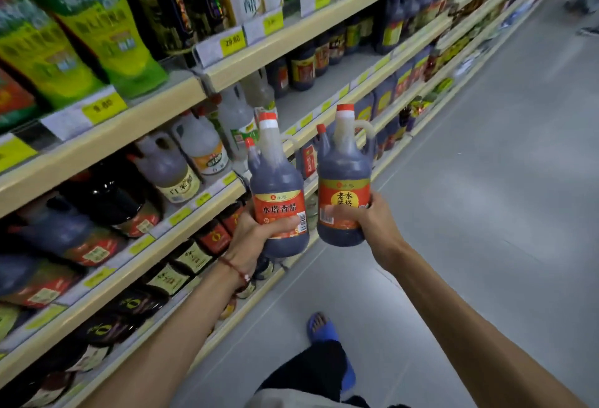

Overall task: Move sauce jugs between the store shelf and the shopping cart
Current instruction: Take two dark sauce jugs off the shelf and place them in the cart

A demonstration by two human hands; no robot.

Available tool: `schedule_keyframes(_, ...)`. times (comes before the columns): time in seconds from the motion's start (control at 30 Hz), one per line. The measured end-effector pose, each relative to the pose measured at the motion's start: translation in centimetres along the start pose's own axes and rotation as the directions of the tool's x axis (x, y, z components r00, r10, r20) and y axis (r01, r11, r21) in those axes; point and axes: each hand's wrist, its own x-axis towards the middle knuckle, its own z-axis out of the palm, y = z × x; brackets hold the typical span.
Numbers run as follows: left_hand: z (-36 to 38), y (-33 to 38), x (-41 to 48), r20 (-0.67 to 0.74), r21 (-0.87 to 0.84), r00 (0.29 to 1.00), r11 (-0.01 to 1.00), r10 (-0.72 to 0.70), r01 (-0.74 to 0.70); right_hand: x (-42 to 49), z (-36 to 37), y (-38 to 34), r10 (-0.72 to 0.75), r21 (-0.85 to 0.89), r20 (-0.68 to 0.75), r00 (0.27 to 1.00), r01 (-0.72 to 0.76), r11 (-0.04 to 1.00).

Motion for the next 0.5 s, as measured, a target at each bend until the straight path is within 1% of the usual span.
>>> schedule_keyframes(0.13,2.9,0.7,6.9,-0.024,-0.036,0.999,0.999,-0.027,0.026,6.6,-2.1,-2.1,0.007,-0.083,0.050,0.999,-0.002,0.997)
schedule_keyframes(0.3,5.3,2.2,13.6,-0.036,-0.044,0.998,0.997,-0.058,0.056,13.1,-4.1,-4.6,0.013,-0.103,0.068,0.998,-0.006,0.995)
schedule_keyframes(0.5,8.6,3.6,18.6,-0.107,-0.029,0.991,0.996,-0.081,0.079,21.2,-7.4,-6.6,0.056,-0.114,0.173,0.983,-0.036,0.993)
